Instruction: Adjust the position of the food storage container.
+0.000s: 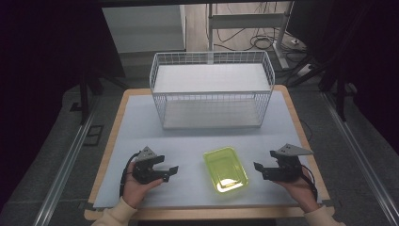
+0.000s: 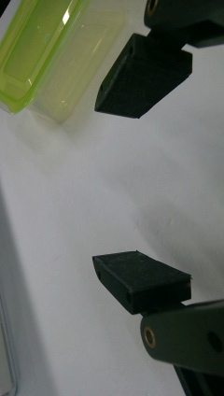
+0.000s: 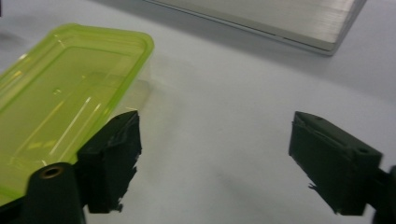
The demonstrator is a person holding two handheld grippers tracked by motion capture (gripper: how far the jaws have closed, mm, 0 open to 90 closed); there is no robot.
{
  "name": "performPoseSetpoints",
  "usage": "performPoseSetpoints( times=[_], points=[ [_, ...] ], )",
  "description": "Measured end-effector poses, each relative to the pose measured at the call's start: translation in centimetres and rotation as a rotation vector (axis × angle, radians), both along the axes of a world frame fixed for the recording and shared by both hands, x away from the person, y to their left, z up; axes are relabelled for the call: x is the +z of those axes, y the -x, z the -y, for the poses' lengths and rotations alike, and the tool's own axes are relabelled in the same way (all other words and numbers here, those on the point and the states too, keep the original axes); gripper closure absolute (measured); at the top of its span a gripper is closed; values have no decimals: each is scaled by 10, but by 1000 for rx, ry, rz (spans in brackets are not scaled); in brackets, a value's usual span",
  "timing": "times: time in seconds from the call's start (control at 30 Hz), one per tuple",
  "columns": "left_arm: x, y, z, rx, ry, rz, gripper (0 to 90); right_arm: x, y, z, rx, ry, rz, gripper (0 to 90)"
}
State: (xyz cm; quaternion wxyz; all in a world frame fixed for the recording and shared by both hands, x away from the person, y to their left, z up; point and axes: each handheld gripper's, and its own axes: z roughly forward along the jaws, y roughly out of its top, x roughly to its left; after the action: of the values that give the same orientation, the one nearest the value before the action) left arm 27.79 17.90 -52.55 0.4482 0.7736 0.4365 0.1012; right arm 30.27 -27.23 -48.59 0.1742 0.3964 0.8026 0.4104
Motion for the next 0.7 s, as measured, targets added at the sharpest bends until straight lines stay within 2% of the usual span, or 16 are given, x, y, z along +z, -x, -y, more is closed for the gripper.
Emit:
performPoseSetpoints(
  times=[0.1, 0.17, 0.27, 0.37, 0.4, 0.47, 0.53, 0.57, 0.6, 0.63, 0.7],
  points=[
    [0, -2, 0, 9, 2, -8, 227, -1, -3, 1, 13, -7, -6, 208],
    [-1, -4, 0, 9, -5, -9, 227, -2, -5, 2, 18, -11, -30, 215],
    [-1, -4, 0, 16, 2, -18, 226, -4, -2, 2, 8, 6, -32, 228],
    [-1, -3, 1, 7, 6, -18, 226, -1, 1, 2, 5, 9, -32, 278],
    [-1, -2, 0, 6, 1, -15, 227, 2, 3, 1, 9, 7, -26, 346],
    [-2, 0, -2, 9, 5, -16, 228, 4, 3, 0, 11, 3, -26, 378],
    [-1, 1, -5, 15, 13, -16, 229, 6, 4, -3, 23, 2, -21, 467],
    [-1, 1, -6, 20, 16, -16, 230, 6, 5, -3, 26, 0, -21, 521],
    [-1, 1, -7, 24, 22, -19, 231, 7, 5, -3, 32, -7, -26, 638],
    [-1, 1, -7, 24, 25, -21, 231, 7, 5, -3, 32, -7, -26, 638],
    [-1, 1, -6, 20, 24, -22, 231, 8, 6, -2, 38, -15, -28, 755]
  ],
)
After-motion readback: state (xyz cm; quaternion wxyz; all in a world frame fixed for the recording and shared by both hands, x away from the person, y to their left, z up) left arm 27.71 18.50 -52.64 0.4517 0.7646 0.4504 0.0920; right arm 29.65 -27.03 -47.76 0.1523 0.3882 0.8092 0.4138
